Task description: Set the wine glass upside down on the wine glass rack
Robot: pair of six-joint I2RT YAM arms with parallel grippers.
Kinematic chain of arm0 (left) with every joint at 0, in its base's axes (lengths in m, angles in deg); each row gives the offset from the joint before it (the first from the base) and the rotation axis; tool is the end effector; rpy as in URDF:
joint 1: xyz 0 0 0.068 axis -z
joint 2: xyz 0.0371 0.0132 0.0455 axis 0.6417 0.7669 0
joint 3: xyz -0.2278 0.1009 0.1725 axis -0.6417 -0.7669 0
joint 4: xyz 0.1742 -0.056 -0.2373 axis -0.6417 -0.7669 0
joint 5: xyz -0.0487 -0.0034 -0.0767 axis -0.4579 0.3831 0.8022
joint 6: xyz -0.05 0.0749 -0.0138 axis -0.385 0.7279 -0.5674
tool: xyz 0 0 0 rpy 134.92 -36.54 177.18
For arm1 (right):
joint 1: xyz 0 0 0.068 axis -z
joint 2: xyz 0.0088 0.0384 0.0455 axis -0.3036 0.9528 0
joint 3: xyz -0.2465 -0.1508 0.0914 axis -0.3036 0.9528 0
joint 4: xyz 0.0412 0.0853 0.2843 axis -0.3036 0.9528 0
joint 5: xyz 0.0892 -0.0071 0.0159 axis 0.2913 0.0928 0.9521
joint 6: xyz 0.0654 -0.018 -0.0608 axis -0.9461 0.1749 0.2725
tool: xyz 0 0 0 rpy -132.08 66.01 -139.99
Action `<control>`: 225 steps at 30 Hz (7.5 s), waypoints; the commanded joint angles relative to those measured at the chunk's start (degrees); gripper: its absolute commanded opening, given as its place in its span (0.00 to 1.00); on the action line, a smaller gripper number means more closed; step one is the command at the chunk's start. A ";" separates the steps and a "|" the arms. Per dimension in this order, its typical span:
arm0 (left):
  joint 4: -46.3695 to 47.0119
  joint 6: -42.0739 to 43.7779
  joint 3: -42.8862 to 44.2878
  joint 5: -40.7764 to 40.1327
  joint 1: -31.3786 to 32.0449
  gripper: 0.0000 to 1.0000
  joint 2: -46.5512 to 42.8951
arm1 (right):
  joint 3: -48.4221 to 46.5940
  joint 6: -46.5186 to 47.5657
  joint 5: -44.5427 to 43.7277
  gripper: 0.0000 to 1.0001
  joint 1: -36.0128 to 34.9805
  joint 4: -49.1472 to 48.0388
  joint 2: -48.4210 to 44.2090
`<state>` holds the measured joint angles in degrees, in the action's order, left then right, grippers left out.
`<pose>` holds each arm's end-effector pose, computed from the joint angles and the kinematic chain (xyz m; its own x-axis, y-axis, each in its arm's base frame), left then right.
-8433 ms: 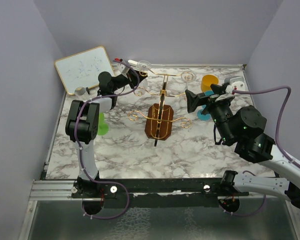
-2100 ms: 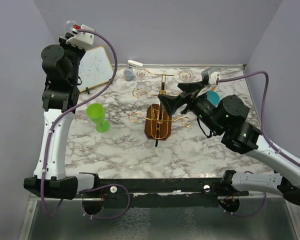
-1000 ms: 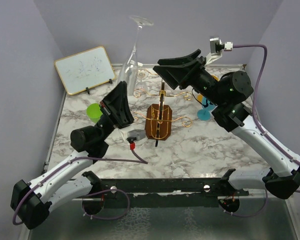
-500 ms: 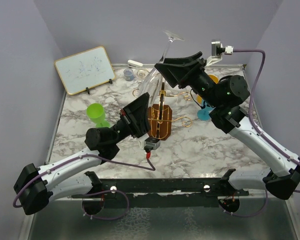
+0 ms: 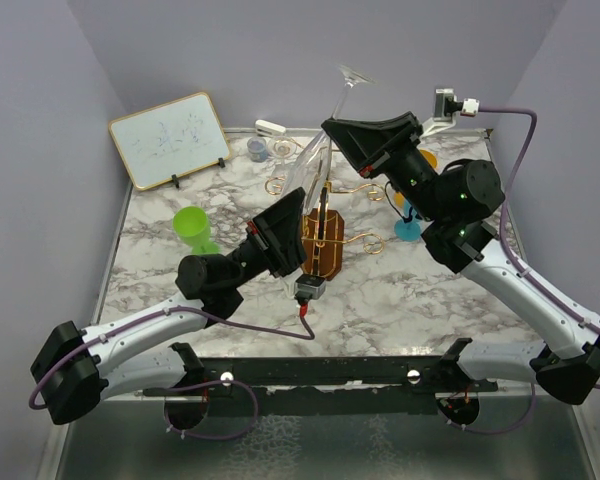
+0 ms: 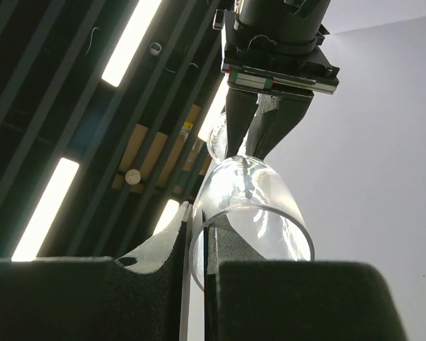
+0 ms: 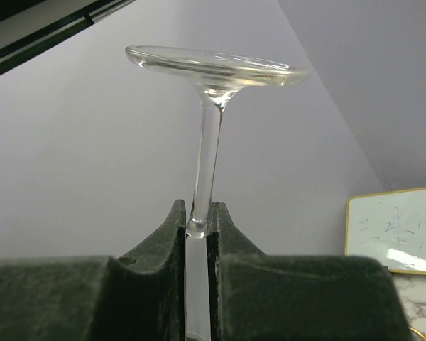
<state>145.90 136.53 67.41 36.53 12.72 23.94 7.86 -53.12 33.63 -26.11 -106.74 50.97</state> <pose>0.1389 -0.2243 0.4217 0.7339 0.5428 0.4083 -0.6627 0.4404 0.6057 0.2284 0.2320 0.5582 -0.2550 0.6963 -0.6709 -0.8018 0.2355 0.5491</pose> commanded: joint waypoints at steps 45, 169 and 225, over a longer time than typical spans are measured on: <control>-2.44 5.06 -0.02 -4.59 0.80 0.00 1.74 | 4.08 1.58 -2.54 0.27 0.22 -9.60 -0.46; -123.38 -100.06 55.15 15.97 -63.66 0.89 10.43 | 51.85 38.52 -1.22 0.01 14.20 -43.95 4.01; -122.55 -101.04 48.81 17.11 -65.74 0.89 5.71 | 58.86 36.48 -4.15 0.48 17.25 -21.98 -14.23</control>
<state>22.58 35.48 116.61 52.02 -52.68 30.78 65.87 -16.20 34.24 -8.94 -135.22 40.99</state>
